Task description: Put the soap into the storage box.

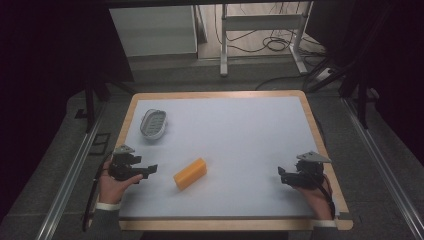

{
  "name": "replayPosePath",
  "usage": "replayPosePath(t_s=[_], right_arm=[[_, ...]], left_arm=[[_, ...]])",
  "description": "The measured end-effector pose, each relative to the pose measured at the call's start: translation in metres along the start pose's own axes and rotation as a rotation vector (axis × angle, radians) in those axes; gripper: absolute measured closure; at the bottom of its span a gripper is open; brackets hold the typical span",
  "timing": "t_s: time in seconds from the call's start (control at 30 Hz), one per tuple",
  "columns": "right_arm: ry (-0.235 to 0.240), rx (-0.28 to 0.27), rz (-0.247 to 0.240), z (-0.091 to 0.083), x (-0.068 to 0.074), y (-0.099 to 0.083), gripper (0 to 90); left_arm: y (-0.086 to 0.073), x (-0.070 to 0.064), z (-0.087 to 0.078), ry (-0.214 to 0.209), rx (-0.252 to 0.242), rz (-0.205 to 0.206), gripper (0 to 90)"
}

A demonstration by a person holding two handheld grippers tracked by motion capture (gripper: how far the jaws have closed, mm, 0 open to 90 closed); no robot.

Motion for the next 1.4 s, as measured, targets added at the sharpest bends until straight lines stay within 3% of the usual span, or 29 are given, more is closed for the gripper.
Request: replayPosePath(t_s=[0.9, 0.97, 1.07, 1.23, 1.4], right_arm=[[-0.033, 0.024, 0.003, -0.003, -0.013, -0.013, 7.0], [-0.031, 0.03, 0.004, -0.003, -0.013, -0.013, 7.0], [-0.027, 0.015, 0.017, -0.006, -0.015, -0.012, 6.9], [-0.017, -0.011, 0.013, -0.011, -0.016, -0.009, 6.9], [-0.018, -0.006, 0.026, -0.011, -0.019, -0.01, 7.0]], left_arm=[[0.002, 0.002, -0.008, 0.003, -0.004, -0.004, 19.3], [0.005, 0.0, -0.01, 0.012, -0.008, 0.01, 20.0], [0.012, -0.006, -0.019, -0.018, -0.029, 0.025, 20.2], [0.009, -0.003, -0.02, -0.004, 0.006, 0.019, 21.1], [0.021, -0.011, -0.027, -0.017, -0.003, 0.028, 20.8]])
Point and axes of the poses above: each handheld gripper's, and its own axes: z roughly forward along the jaws, y roughly out of its top, x roughly to its left, the point moved 10 cm from there along z, roughly forward along the jaws, and after that the axes turned 2 degrees about z, right-handed, at the moved point
